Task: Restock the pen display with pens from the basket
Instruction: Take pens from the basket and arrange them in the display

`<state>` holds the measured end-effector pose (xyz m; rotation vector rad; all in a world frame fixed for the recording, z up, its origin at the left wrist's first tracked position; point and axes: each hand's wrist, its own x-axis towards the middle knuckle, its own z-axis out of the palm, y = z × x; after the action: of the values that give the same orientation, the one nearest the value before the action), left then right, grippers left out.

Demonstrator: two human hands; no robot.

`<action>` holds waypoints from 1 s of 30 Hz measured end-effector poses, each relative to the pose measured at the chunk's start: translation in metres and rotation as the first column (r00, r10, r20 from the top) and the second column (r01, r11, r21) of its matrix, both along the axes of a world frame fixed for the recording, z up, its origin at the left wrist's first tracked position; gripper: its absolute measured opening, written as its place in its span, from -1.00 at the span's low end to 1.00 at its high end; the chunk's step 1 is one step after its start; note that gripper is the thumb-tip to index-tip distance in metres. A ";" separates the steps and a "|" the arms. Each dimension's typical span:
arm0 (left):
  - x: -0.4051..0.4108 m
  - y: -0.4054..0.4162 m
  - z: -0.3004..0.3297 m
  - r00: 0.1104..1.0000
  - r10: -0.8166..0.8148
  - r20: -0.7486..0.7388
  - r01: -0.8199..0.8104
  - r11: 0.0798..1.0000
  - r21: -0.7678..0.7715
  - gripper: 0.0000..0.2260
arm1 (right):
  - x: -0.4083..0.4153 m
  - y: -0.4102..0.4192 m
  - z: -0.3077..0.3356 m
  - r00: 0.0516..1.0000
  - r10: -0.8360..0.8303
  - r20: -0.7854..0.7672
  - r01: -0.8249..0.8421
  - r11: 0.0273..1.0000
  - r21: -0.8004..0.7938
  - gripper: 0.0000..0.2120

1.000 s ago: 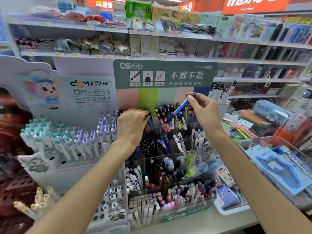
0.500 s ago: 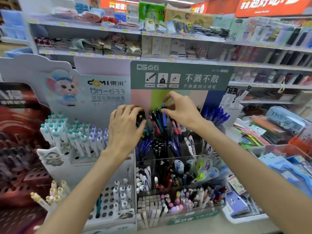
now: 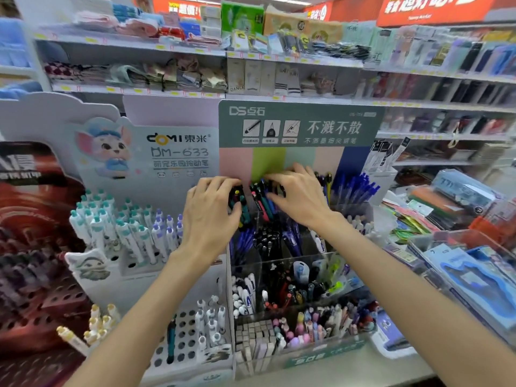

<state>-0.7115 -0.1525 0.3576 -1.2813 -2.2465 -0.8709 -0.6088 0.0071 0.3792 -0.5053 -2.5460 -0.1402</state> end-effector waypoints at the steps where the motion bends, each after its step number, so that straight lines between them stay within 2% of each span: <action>1: 0.000 0.000 0.001 1.000 -0.018 -0.006 0.018 1.000 0.001 -0.68 | 0.003 0.000 -0.001 1.000 0.001 -0.007 -0.001 1.000 0.001 -0.62; 4: 0.005 0.007 0.007 0.993 -0.114 -0.012 0.114 0.993 0.022 -0.71 | 0.027 -0.004 -0.003 0.992 -0.036 -0.124 0.030 0.998 -0.053 -0.63; 7: 0.023 0.017 0.009 0.968 -0.247 0.039 0.245 0.969 0.038 -0.73 | 0.065 -0.012 -0.009 0.968 -0.142 -0.206 0.100 0.975 -0.200 -0.62; 11: 0.075 0.037 -0.002 0.866 -0.473 0.161 0.478 0.878 0.007 -0.75 | 0.146 -0.022 -0.030 0.905 -0.406 -0.125 0.329 0.855 -0.400 -0.70; 12: 0.081 0.041 -0.004 0.856 -0.486 0.176 0.496 0.868 -0.014 -0.73 | 0.158 -0.022 -0.033 0.896 -0.432 -0.103 0.345 0.824 -0.450 -0.73; 17: 0.175 0.067 -0.041 0.686 -0.640 0.347 0.718 0.673 -0.178 -0.69 | 0.286 -0.066 -0.069 0.734 -0.674 0.085 0.548 0.514 -0.660 -0.76; 20: 0.247 0.076 -0.061 0.561 -0.713 0.420 0.828 0.479 -0.293 -0.69 | 0.366 -0.102 -0.090 0.615 -0.775 0.142 0.609 0.354 -0.710 -0.83; 23: 0.302 0.078 -0.081 0.456 -0.733 0.505 0.888 0.335 -0.315 -0.72 | 0.425 -0.132 -0.108 0.498 -0.848 0.180 0.631 0.212 -0.746 -0.83; 25: 0.353 0.075 -0.095 0.404 -0.746 0.530 0.907 0.252 -0.336 -0.73 | 0.473 -0.157 -0.121 0.423 -0.883 0.202 0.628 0.125 -0.768 -0.84; 30: 0.443 0.068 -0.126 0.367 -0.740 0.564 0.893 0.110 -0.437 -0.71 | 0.553 -0.197 -0.146 0.382 -0.867 0.321 0.602 -0.031 -0.798 -0.84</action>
<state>-0.2689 -0.0843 0.2320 -3.1913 -1.8396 -0.3485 -0.0556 -0.1898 0.2333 -2.1560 -1.4844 0.8257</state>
